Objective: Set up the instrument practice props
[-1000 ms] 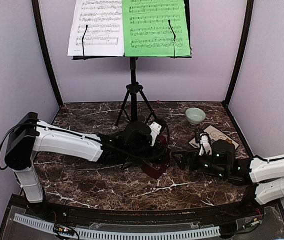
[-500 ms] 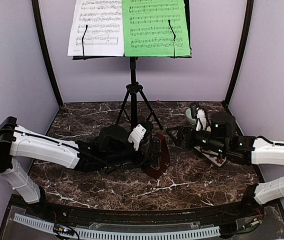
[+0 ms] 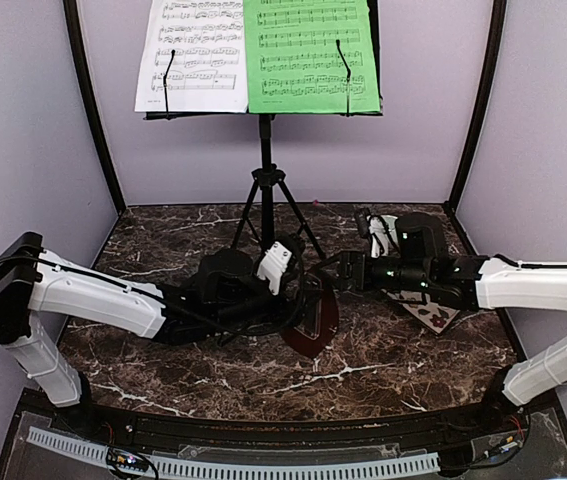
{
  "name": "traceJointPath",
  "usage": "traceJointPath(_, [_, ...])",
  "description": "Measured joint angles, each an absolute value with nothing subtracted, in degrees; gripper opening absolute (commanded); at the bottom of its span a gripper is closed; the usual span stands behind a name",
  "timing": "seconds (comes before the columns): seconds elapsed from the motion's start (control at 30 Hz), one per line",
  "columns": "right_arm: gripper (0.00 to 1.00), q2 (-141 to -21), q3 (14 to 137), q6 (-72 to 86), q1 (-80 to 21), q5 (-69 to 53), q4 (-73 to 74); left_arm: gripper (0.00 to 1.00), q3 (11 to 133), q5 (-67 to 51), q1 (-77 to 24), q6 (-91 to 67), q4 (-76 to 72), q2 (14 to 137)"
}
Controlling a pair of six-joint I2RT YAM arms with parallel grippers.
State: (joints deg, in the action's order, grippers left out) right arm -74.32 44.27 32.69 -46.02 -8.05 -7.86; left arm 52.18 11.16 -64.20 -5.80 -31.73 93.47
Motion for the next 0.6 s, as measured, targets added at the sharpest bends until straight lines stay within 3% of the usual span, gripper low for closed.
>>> traceJointPath(0.43, [0.88,-75.8,41.8,37.4,-43.8,-13.1,-13.2,0.55,54.0,10.7,-63.5,-5.2,-32.1,95.1])
traceJointPath(0.6, [0.87,-76.5,41.4,37.6,-43.8,-13.5,-15.2,0.45,54.9,10.2,-63.3,-5.0,-32.3,95.4])
